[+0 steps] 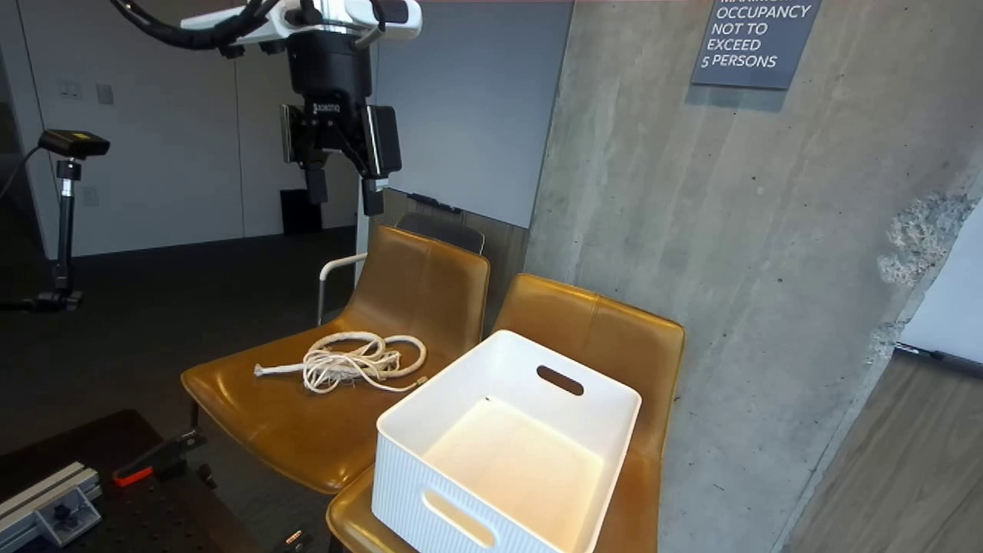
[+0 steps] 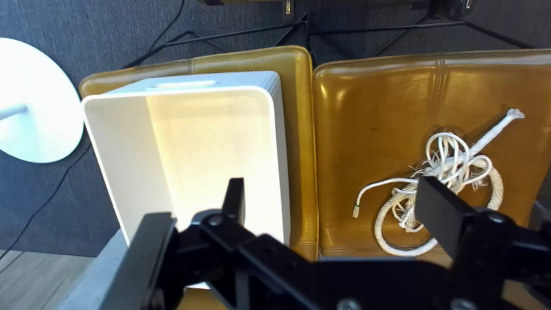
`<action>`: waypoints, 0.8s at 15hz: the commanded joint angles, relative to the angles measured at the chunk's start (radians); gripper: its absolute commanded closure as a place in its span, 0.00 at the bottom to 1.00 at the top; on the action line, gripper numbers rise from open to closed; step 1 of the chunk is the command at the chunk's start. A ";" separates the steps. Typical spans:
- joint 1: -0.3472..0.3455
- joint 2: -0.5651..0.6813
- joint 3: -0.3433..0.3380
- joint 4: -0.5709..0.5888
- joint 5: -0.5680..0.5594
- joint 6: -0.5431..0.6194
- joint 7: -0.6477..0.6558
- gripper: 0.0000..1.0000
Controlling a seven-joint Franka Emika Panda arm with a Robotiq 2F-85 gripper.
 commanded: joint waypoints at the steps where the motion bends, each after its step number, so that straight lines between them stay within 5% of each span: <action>1: 0.065 0.079 0.132 0.030 -0.023 0.096 0.126 0.00; 7: 0.150 0.269 0.333 0.137 -0.128 0.227 0.345 0.00; 12: 0.186 0.484 0.357 0.228 -0.241 0.372 0.453 0.00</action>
